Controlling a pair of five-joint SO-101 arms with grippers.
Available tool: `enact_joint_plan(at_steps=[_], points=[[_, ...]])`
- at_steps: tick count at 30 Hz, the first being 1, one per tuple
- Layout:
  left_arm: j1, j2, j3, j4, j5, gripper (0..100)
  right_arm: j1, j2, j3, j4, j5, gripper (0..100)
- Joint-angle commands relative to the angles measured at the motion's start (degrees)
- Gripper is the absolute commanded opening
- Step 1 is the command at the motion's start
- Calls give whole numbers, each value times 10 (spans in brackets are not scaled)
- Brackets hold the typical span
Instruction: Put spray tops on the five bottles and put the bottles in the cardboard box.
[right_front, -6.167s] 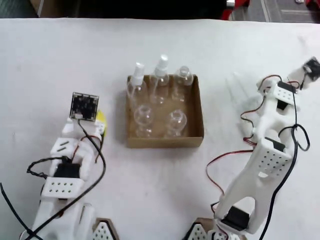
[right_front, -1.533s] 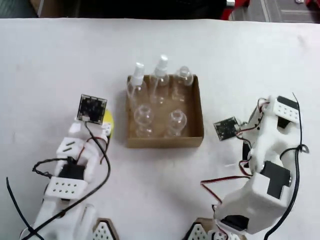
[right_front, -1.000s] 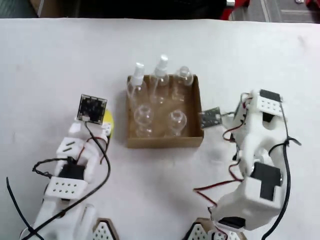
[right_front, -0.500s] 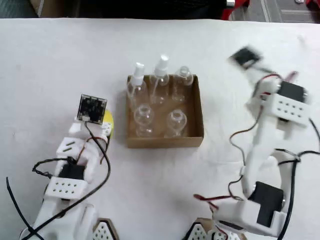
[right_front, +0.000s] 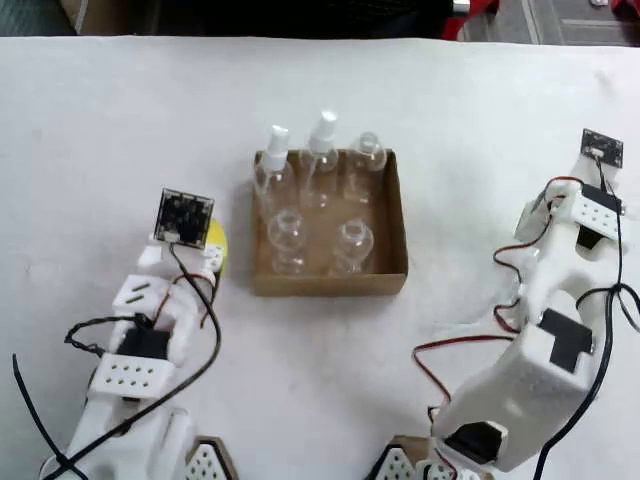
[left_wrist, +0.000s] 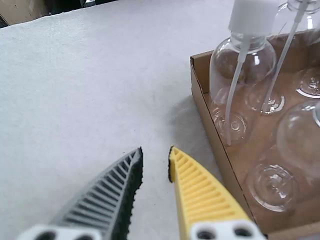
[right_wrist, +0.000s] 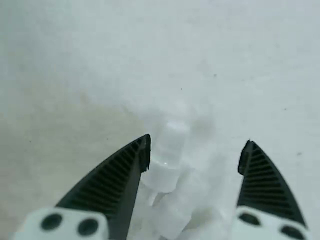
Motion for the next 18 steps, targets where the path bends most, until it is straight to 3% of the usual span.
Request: enact_joint_plan(at_steps=[1, 5, 10, 18], points=[[7, -1, -5, -13, -5, 90, 4, 10, -40, -9, -25, 265], [7, -1, -5, -13, -5, 90, -7, 32, -43, -12, -84, 265], [7, -1, -5, -13, -5, 90, -31, 51, -43, -10, -91, 262], [7, -4, -5, -14, -5, 90, -30, 55, -60, -15, -87, 63]])
